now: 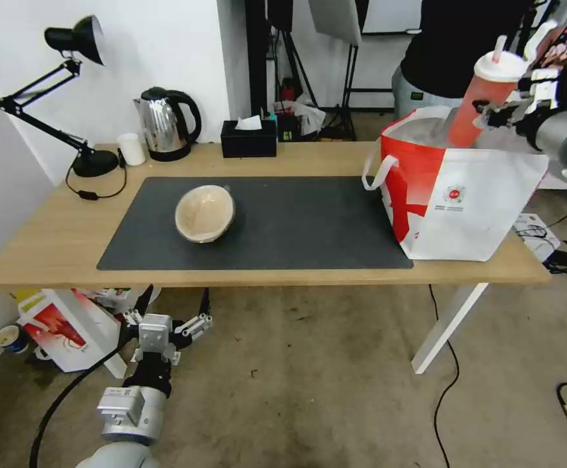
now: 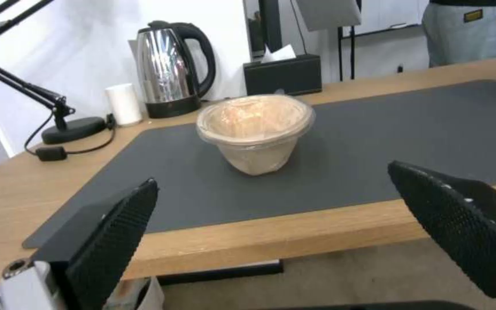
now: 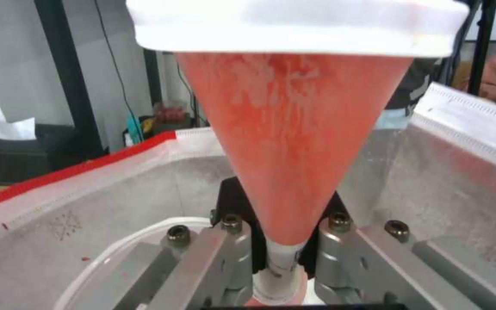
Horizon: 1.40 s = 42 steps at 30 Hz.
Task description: Pick up the trash from the table and place it into the takeout bag.
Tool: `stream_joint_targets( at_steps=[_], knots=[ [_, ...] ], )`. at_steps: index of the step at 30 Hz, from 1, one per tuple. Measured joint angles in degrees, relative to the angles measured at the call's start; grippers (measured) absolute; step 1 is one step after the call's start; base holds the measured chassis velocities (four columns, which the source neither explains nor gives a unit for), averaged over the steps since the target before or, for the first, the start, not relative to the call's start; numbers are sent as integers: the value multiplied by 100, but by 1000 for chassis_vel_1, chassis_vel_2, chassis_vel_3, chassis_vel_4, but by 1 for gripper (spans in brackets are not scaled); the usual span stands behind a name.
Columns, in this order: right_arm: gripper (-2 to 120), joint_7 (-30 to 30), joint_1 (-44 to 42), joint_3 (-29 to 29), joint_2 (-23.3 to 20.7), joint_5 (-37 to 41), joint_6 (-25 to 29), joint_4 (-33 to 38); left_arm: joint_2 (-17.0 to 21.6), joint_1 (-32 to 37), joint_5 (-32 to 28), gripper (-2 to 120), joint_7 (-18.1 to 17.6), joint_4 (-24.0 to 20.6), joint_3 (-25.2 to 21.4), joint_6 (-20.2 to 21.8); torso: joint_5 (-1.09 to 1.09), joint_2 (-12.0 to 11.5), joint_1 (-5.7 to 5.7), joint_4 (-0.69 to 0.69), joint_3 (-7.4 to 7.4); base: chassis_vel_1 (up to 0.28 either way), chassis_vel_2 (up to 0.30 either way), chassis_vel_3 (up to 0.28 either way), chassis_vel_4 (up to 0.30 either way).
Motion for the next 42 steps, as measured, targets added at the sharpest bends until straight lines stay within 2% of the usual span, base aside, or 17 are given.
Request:
stream_joint_targets(
  at_steps=[20,24,25,28,31,32,33,36,37,42],
  knots=[
    [9,-53,87,-327,316,-351,51,-455,0,0,0,100,0,0,0,0,0,0,1,1,-1,0,0,0,0],
    [26,110,85,-330,229,-362,-117,-385,0,0,0,100,0,0,0,0,0,0,0,-1,-1,0,0,0,0],
    [26,110,85,-330,229,-362,-117,-385,0,0,0,100,0,0,0,0,0,0,0,-1,-1,0,0,0,0],
    [39,233,15,-254,177,-380,-263,-237,0,0,0,100,0,0,0,0,0,0,0,0,-1,0,0,0,0],
    [46,284,-28,-216,147,-385,-335,-164,0,0,0,100,0,0,0,0,0,0,1,0,-1,0,0,0,0],
    [55,320,-61,-193,98,-388,-434,-87,0,0,0,100,0,0,0,0,1,0,1,0,-1,0,0,0,0],
    [55,320,-61,-193,98,-388,-434,-87,0,0,0,100,0,0,0,0,1,0,1,0,-1,0,0,0,0],
    [69,396,-107,-75,-26,-446,-735,104,0,0,0,100,0,0,0,0,0,0,0,-1,-1,0,0,0,0],
    [69,396,-107,-75,-26,-446,-735,104,0,0,0,100,0,0,0,0,0,0,0,-1,-1,0,0,0,0],
    [89,561,-172,-22,-77,-500,-883,233,0,0,0,100,0,0,0,0,1,0,0,0,-1,0,0,0,0]
  ],
)
